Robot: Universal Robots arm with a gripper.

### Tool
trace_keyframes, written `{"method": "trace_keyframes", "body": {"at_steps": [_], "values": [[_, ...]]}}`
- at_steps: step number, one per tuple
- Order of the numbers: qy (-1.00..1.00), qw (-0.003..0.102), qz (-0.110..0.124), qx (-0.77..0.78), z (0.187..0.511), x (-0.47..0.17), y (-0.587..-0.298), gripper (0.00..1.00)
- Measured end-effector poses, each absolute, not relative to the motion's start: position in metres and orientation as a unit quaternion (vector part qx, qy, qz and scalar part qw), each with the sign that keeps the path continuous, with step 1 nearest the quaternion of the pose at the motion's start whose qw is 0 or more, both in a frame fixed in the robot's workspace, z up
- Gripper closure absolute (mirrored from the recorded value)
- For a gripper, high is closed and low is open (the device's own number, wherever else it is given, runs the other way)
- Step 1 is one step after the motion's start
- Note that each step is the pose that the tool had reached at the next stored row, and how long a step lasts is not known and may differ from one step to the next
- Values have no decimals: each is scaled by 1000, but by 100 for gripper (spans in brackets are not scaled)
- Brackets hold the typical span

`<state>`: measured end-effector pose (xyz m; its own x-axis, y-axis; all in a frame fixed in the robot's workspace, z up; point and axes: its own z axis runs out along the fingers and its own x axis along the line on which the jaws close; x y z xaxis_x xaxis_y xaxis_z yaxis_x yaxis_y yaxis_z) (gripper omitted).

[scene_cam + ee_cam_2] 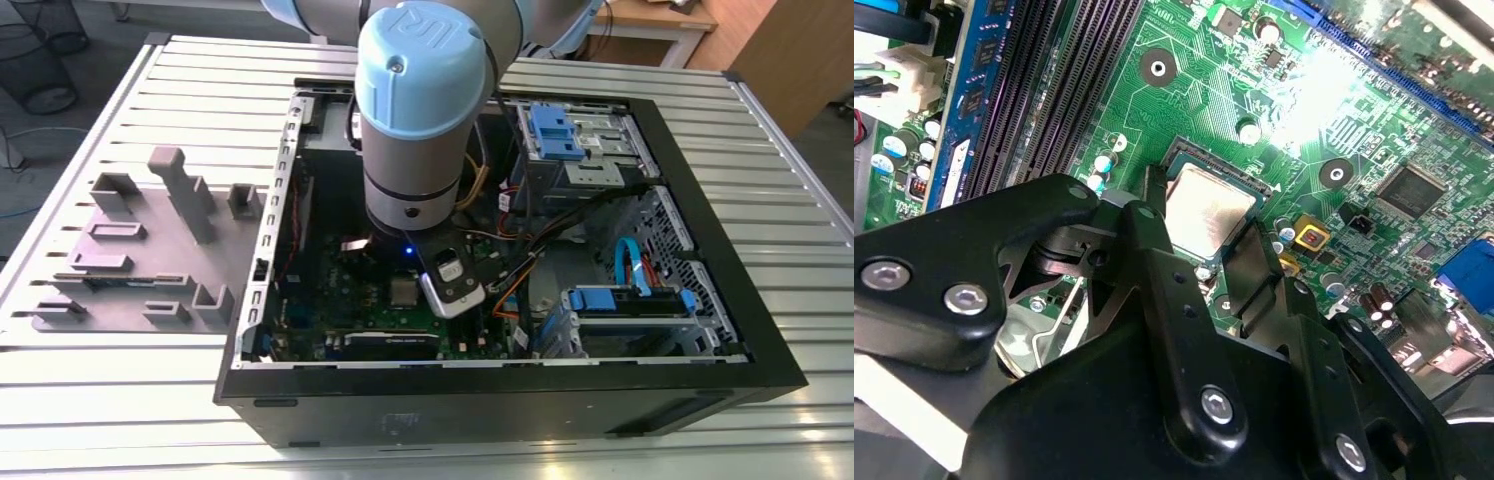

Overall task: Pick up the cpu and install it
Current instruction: 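Place the cpu into insertion slot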

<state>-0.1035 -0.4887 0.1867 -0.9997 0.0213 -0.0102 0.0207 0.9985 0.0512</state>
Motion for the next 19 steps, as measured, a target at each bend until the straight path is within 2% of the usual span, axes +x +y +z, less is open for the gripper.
{"method": "trace_keyframes", "body": {"at_steps": [19], "values": [[1000, 5, 26, 11, 186, -104, -489, 53]]}}
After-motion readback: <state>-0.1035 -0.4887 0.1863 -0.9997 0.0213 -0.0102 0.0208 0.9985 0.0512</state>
